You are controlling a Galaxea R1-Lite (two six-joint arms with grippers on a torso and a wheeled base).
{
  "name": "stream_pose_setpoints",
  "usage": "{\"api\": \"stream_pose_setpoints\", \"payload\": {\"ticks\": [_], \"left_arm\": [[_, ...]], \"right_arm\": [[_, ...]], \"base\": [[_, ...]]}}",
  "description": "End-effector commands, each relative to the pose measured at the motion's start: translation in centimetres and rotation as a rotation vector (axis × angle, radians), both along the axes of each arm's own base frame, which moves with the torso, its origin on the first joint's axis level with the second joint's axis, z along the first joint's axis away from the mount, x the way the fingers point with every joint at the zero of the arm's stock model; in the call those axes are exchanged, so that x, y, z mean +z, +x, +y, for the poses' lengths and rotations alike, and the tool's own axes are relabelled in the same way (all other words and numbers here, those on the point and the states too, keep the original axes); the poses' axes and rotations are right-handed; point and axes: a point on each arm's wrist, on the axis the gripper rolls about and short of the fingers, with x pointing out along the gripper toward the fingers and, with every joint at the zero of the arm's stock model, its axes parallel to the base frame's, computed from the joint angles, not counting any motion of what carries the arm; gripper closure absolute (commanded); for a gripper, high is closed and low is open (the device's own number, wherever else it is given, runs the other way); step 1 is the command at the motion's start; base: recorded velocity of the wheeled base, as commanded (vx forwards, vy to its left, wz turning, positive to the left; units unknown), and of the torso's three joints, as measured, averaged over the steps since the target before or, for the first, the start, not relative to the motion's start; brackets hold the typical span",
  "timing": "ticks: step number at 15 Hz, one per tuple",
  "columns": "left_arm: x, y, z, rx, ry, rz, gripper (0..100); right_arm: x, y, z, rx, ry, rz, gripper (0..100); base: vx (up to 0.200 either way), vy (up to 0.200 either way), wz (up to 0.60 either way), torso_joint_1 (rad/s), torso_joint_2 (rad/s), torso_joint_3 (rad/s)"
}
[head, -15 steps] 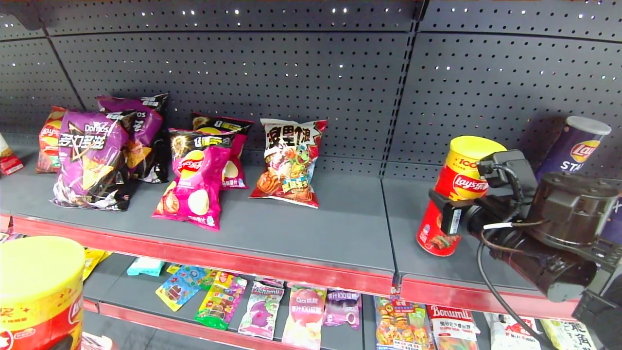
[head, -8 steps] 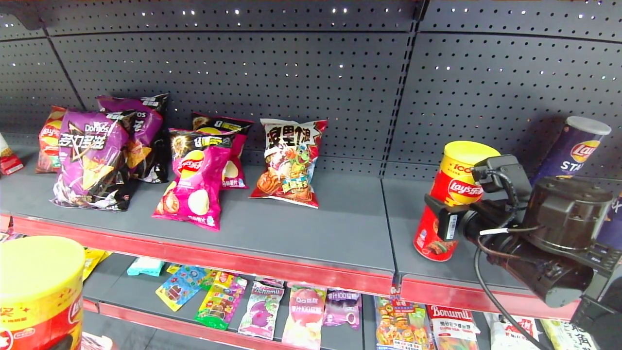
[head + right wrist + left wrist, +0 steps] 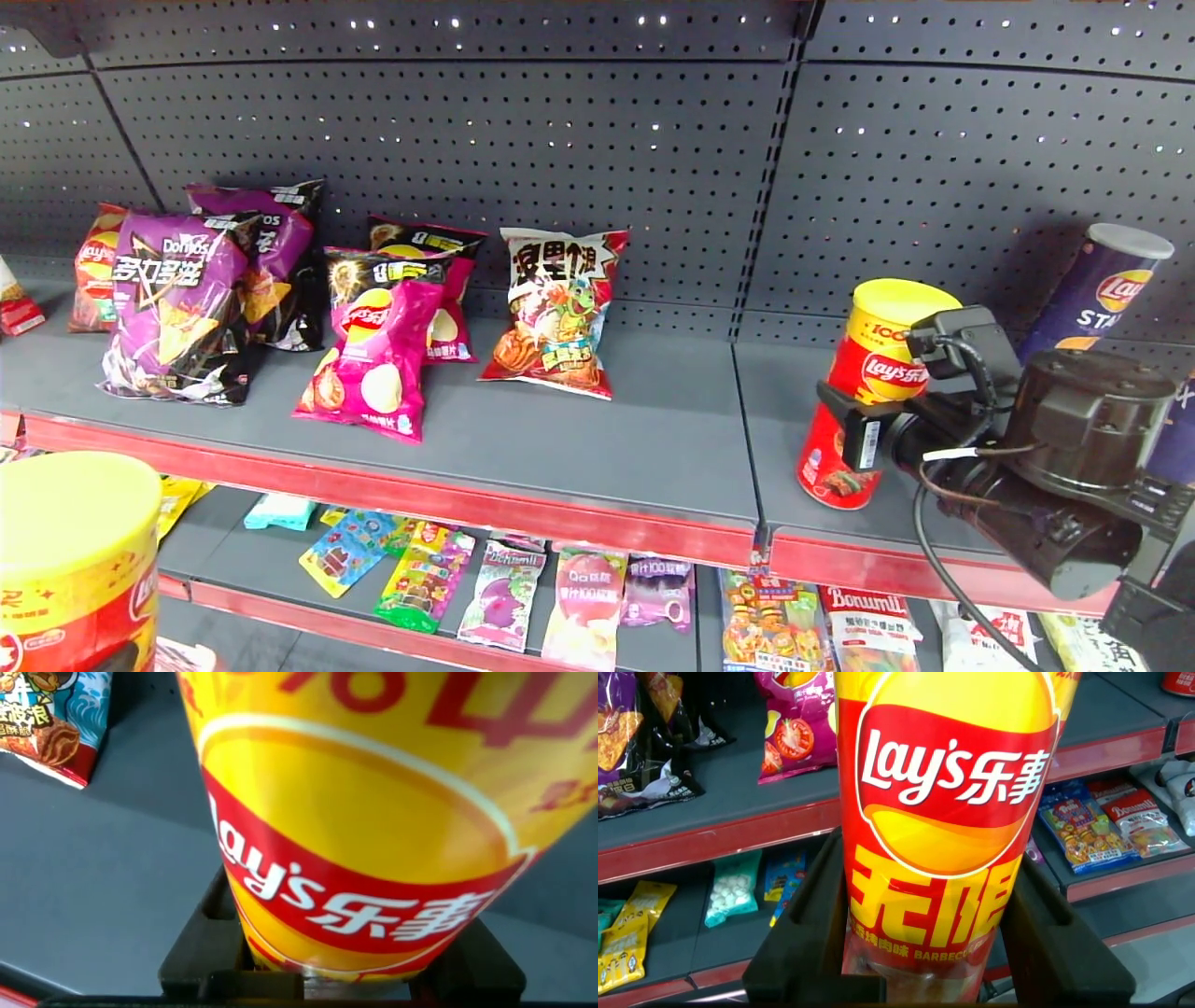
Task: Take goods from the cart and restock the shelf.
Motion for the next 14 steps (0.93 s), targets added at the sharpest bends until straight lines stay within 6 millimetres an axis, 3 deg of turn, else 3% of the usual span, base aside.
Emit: {"api": "stream_pose_setpoints", "payload": {"ticks": [1, 14], "left_arm": [[0.0, 0.0, 0.0, 0.001, 0.000, 0.000, 100], [0.0, 0.1, 0.0, 0.001, 0.000, 0.006, 100]], "right_arm": [[-0.1, 0.0, 0.0, -0.002, -0.003, 0.003, 0], [0.2, -1.3, -0.4, 0.004, 0.000, -0.004, 0]], "base": [[0.000, 0.000, 0.00, 0.000, 0.00, 0.000], [0.000, 0.000, 0.00, 0.000, 0.00, 0.000]]}}
